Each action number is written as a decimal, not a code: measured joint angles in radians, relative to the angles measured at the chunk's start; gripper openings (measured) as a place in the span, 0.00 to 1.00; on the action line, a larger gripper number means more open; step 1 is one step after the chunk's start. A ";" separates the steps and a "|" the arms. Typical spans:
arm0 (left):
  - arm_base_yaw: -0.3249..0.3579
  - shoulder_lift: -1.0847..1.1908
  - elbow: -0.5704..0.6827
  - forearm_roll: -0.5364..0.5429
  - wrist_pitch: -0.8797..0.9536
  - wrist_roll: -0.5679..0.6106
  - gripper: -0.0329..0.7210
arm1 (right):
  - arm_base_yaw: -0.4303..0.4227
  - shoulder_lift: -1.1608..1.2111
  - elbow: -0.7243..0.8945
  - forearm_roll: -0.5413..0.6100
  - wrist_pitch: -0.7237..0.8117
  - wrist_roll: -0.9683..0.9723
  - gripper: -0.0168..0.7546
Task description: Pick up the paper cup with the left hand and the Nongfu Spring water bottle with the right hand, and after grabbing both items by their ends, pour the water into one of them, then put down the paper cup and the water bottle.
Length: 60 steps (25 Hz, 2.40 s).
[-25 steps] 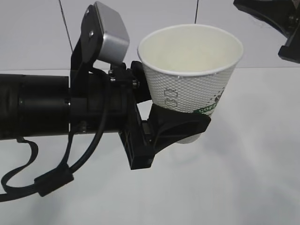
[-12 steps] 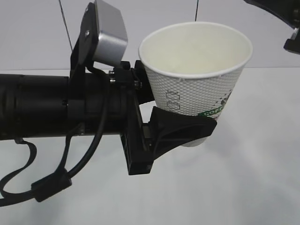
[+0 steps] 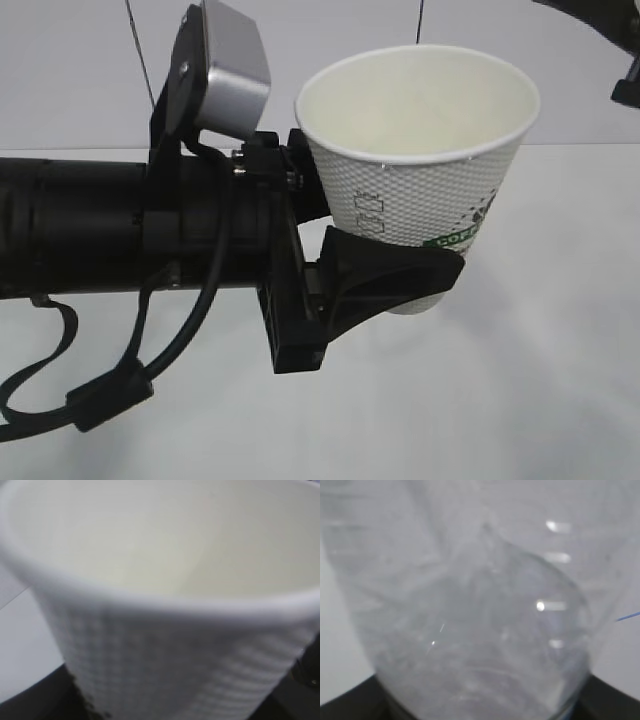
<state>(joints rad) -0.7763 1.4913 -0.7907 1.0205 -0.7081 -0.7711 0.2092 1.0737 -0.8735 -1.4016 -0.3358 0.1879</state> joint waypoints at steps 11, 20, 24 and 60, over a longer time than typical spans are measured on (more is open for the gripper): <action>0.000 0.000 0.000 0.011 -0.004 -0.002 0.74 | 0.000 0.000 -0.021 0.000 0.017 -0.022 0.60; 0.000 0.004 0.000 0.013 -0.011 -0.002 0.74 | 0.000 0.000 -0.021 -0.016 0.020 -0.022 0.60; 0.000 0.012 0.000 0.015 -0.011 -0.002 0.74 | 0.000 0.000 -0.021 -0.025 0.022 -0.023 0.60; 0.000 0.061 0.000 0.017 0.014 -0.003 0.72 | 0.000 0.056 0.058 -0.053 0.006 0.003 0.60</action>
<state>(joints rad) -0.7763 1.5522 -0.7907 1.0376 -0.6942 -0.7736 0.2092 1.1300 -0.8157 -1.4541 -0.3300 0.1910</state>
